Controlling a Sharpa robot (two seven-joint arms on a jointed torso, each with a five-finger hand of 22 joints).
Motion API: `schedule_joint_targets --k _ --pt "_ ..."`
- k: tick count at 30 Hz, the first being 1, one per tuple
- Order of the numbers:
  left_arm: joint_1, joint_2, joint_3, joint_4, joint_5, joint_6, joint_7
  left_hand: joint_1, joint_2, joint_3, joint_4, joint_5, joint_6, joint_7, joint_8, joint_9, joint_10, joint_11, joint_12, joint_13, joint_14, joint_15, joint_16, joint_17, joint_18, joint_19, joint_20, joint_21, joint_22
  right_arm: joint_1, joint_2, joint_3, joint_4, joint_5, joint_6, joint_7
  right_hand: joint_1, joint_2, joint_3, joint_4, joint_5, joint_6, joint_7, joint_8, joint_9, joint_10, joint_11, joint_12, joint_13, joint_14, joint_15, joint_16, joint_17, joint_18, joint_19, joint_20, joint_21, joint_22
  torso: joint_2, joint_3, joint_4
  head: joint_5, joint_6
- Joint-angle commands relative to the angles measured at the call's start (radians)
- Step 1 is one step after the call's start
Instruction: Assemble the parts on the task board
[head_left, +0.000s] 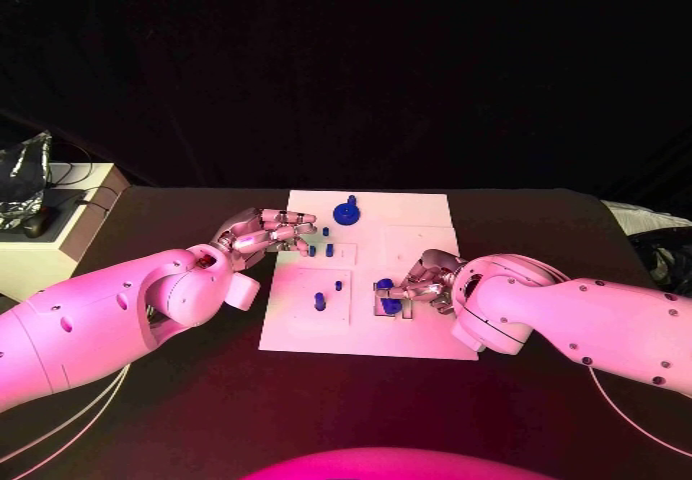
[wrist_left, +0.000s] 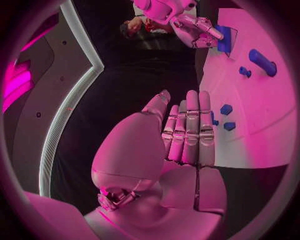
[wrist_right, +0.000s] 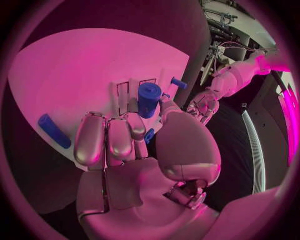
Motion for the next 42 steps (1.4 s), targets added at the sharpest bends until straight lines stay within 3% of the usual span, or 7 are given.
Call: schedule_joint_targets --k 1,8,14,23,26,33,42 --pt "0.0 0.001 0.001 0.002 0.007 0.011 0.008 0.004 0.0 -0.002 0.002 0.003 -0.005 0.0 -0.003 0.0 -0.007 0.001 -0.004 -0.001 -0.001 0.003 -0.001 0.0 -0.005 0.007 -0.002 -0.005 0.001 -0.005 0.0 -0.003 -0.004 0.001 -0.011 0.002 -0.005 0.019 -0.061 -0.003 -0.012 -0.005 0.003 -0.002 -0.002 -0.008 -0.002 -0.003 0.009 -0.004 0.004 -0.002 0.001 -0.005 0.046 0.006 -0.001 0.157 -0.001 -0.0006 -0.0012 -0.001 -0.002" --pt "0.0 0.002 0.001 0.001 0.008 0.01 0.008 0.005 0.0 -0.004 0.003 0.004 -0.006 0.002 -0.002 0.001 -0.009 0.001 -0.003 -0.001 -0.001 0.003 -0.002 0.0 -0.005 0.009 -0.002 -0.007 -0.001 -0.006 -0.004 -0.003 -0.001 0.005 -0.014 0.007 -0.02 -0.019 -0.049 0.073 -0.072 -0.004 0.003 -0.001 0.0 -0.009 -0.004 0.001 0.004 -0.003 0.005 -0.003 0.002 -0.005 0.046 0.005 0.001 0.158 -0.001 0.0003 -0.0007 -0.001 -0.002" --pt "0.0 0.002 0.001 0.001 0.008 0.009 0.008 0.005 0.0 -0.004 0.003 0.004 -0.006 0.002 -0.002 0.001 -0.009 0.001 -0.003 -0.001 -0.001 0.003 -0.002 0.0 -0.005 0.009 -0.002 -0.007 -0.001 -0.008 -0.021 -0.003 0.013 -0.002 -0.03 0.016 -0.018 -0.019 -0.042 0.075 -0.079 -0.001 0.002 0.001 0.002 -0.008 -0.005 0.003 0.004 -0.003 0.004 -0.003 0.002 -0.005 0.046 0.005 0.001 0.157 -0.001 0.0009 0.0002 -0.001 -0.002" --pt "0.0 0.002 0.001 0.0 0.008 0.009 0.009 0.006 0.001 -0.004 0.002 0.004 -0.005 0.002 -0.002 0.001 -0.009 0.001 -0.003 -0.001 -0.001 0.003 -0.002 0.0 -0.005 0.009 -0.002 -0.007 -0.001 -0.01 -0.076 -0.003 0.051 0.004 -0.041 0.074 0.078 0.068 -0.047 -0.094 -0.065 0.013 -0.004 0.011 0.015 -0.001 -0.01 0.01 0.007 -0.003 0.0 -0.003 0.004 -0.007 0.047 0.002 0.005 0.158 -0.001 0.0015 -0.0008 0.0 -0.001" --pt "0.0 0.003 0.001 0.0 0.008 0.009 0.009 0.007 0.001 -0.004 0.002 0.004 -0.004 0.002 -0.002 0.001 -0.009 0.001 -0.002 -0.001 -0.001 0.003 -0.002 0.0 -0.005 0.01 -0.002 -0.008 0.0 -0.01 -0.095 -0.003 0.063 0.017 -0.053 0.099 0.072 0.06 0.0 -0.136 -0.079 0.008 -0.004 0.018 0.027 -0.001 -0.009 0.011 0.007 -0.002 0.0 -0.003 0.004 -0.007 0.047 0.001 0.005 0.158 -0.001 0.0018 -0.0008 -0.001 0.0" --pt "0.0 0.006 0.001 -0.001 0.008 0.009 0.013 0.007 0.002 -0.005 0.002 0.004 -0.003 0.002 -0.002 0.001 -0.009 0.001 -0.002 -0.001 -0.001 0.003 -0.002 0.0 -0.005 0.009 -0.002 -0.008 0.0 -0.007 -0.165 0.002 0.086 0.06 -0.057 0.147 0.066 0.049 0.013 -0.153 -0.043 -0.003 0.002 0.005 0.021 0.001 -0.006 0.016 0.01 -0.002 0.003 -0.001 0.007 -0.008 0.048 0.003 0.009 0.159 -0.002 0.0022 -0.0022 -0.006 0.003" --pt "0.0 0.008 0.001 -0.002 0.008 0.007 0.017 0.006 0.002 -0.005 0.003 0.004 -0.001 0.001 -0.001 0.001 -0.008 0.001 -0.002 -0.001 -0.001 0.003 -0.002 0.0 -0.005 0.009 -0.002 -0.008 0.0 0.01 -0.267 0.004 0.075 0.009 0.099 0.128 0.065 0.054 0.014 -0.158 0.005 -0.004 0.008 -0.008 -0.009 0.009 -0.002 0.031 0.023 -0.001 0.006 0.011 0.02 -0.008 0.049 0.007 0.028 0.163 -0.002 0.0014 -0.0035 -0.017 0.005"
